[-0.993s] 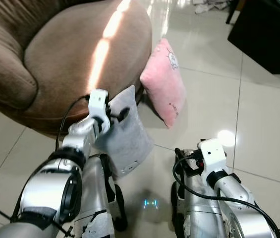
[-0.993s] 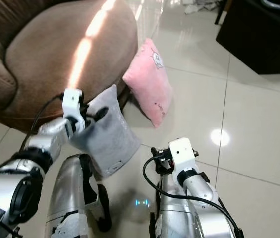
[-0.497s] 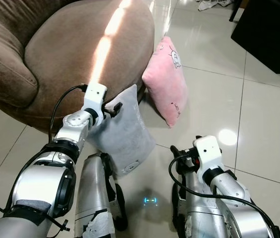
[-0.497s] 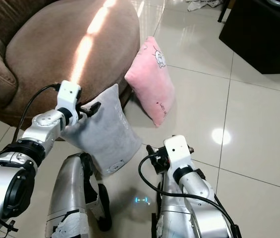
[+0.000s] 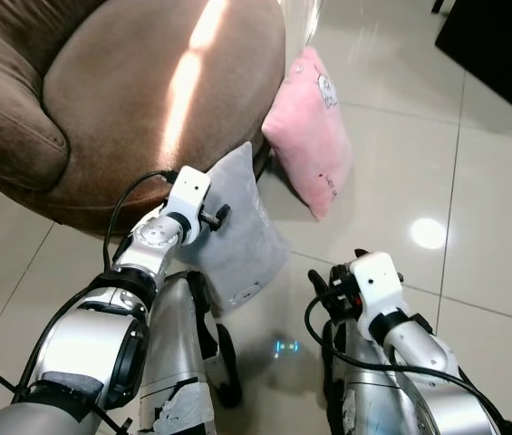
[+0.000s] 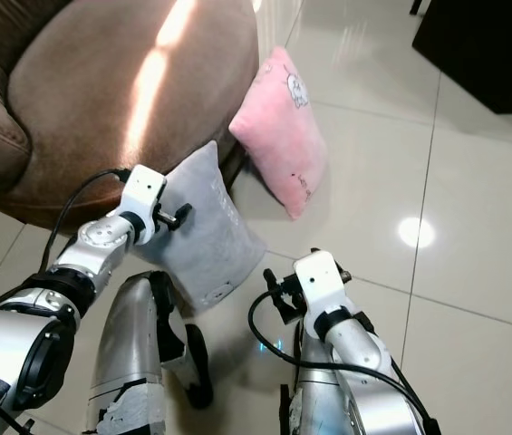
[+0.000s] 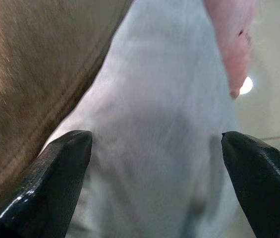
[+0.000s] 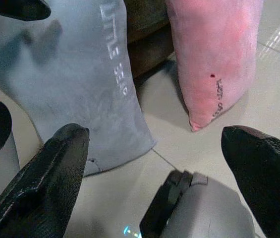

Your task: Move the pillow to the sofa from floor

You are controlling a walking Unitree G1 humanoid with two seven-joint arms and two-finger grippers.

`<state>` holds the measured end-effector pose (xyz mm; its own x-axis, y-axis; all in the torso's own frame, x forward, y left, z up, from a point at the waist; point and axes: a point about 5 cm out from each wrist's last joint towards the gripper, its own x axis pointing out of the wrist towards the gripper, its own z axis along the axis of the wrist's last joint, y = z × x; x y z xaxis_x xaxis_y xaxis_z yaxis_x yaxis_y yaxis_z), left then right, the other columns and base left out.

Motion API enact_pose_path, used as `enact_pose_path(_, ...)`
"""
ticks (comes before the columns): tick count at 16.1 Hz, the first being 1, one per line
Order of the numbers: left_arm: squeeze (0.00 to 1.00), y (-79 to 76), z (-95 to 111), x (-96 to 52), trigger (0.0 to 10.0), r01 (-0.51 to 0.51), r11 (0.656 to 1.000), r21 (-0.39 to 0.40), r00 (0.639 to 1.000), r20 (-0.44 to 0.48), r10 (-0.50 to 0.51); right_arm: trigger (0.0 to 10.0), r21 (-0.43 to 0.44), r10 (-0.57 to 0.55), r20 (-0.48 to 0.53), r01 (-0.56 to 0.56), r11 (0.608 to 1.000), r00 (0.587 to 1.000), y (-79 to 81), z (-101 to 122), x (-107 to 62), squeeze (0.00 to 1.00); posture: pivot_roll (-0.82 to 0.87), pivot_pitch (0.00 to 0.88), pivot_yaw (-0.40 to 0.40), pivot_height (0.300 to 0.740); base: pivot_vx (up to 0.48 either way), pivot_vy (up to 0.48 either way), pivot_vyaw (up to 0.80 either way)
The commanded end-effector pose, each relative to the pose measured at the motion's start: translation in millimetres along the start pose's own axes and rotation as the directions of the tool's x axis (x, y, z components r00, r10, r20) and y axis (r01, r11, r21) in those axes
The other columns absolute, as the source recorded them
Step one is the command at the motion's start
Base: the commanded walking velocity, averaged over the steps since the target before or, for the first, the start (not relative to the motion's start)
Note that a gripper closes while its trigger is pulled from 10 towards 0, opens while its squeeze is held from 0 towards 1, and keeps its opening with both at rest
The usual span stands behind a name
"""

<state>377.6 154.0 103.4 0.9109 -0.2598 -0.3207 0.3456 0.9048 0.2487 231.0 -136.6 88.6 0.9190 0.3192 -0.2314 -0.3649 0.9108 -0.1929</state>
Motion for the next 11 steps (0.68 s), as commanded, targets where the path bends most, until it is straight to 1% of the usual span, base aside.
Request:
enact_pose_path(1,0.0,-1.5,-24.4,-5.3,10.0,-0.014,1.0,0.014,0.996,-0.09,0.016,10.0,0.006,0.012,-0.019,-0.012,1.0,1.0,4.2,-3.1,-5.9,0.0,-0.15,0.397,0.128,0.501,0.0,0.0,0.0)
enact_pose_path(6,0.0,-7.4,-28.8,-5.2,10.0,0.006,1.0,0.004,0.994,-0.107,-0.006,10.0,-0.001,0.023,-0.024,-0.023,1.0,0.999,9.3,-2.6,-12.4,0.0,-0.17,0.414,0.129,0.501,0.0,0.0,0.0)
enact_pose_path(9,0.0,-12.8,-29.6,-4.6,10.0,0.027,0.999,0.043,0.994,-0.104,-0.022,10.0,-0.004,0.021,-0.03,-0.021,1.0,0.999,11.4,-3.2,-17.9,0.0,-0.19,0.412,0.133,0.501,0.0,0.0,0.0)
enact_pose_path(10,0.0,-14.4,-29.7,-4.3,8.5,0.033,0.998,0.058,0.994,-0.107,-0.027,10.0,-0.005,0.018,-0.033,-0.019,1.0,0.999,11.1,-3.5,-18.9,0.0,-0.18,0.415,0.134,0.501,0.0,0.0,0.0)
enact_pose_path(11,0.0,-14.9,-30.2,-4.1,3.5,0.03,0.997,0.069,0.993,-0.116,-0.022,10.0,-0.006,0.017,-0.036,-0.017,1.0,0.999,10.6,-3.4,-19.5,0.0,-0.18,0.42,0.135,0.501,0.0,0.0,0.0)
